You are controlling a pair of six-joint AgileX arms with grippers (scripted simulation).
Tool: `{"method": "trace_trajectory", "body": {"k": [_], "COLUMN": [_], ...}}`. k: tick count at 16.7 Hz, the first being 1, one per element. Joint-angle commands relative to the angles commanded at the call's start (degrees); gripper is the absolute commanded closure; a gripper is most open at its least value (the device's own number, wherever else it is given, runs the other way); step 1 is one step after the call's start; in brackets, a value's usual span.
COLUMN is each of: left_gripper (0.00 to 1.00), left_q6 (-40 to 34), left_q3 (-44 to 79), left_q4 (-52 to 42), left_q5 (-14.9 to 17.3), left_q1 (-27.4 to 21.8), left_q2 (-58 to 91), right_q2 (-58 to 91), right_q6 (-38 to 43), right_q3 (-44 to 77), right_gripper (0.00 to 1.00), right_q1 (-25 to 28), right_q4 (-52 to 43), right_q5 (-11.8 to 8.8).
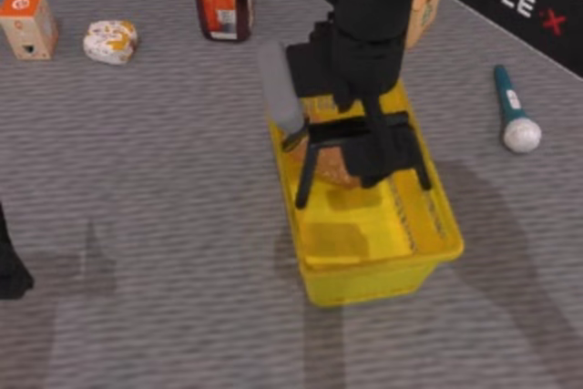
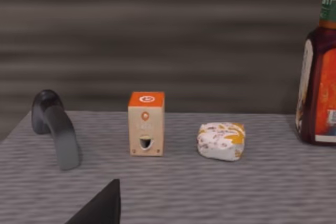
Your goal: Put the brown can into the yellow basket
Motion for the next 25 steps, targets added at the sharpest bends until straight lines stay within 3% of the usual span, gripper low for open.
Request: {"method": "trace_trajectory", "body": {"k": [9, 22, 25], "left_gripper": [0.00, 0.00, 0.00], "left_q6": [0.0, 0.0, 0.0], "left_q3": [0.0, 0.0, 0.0], "left_q4": [0.0, 0.0, 0.0], "left_q5": [0.0, 0.0, 0.0], "left_q1": [0.0, 0.0, 0.0], "left_q2": [0.0, 0.0, 0.0], "right_q2": [-0.9, -0.9, -0.9], "right_q6": [0.1, 0.1, 0.1], "right_q3": [-5.4, -5.4, -5.4], "right_gripper": [0.00, 0.98, 1.00], "right_q1": [0.2, 0.2, 0.2], "right_q4": [4.5, 4.5, 4.5], "right_q5": [0.0, 0.0, 0.0]}}
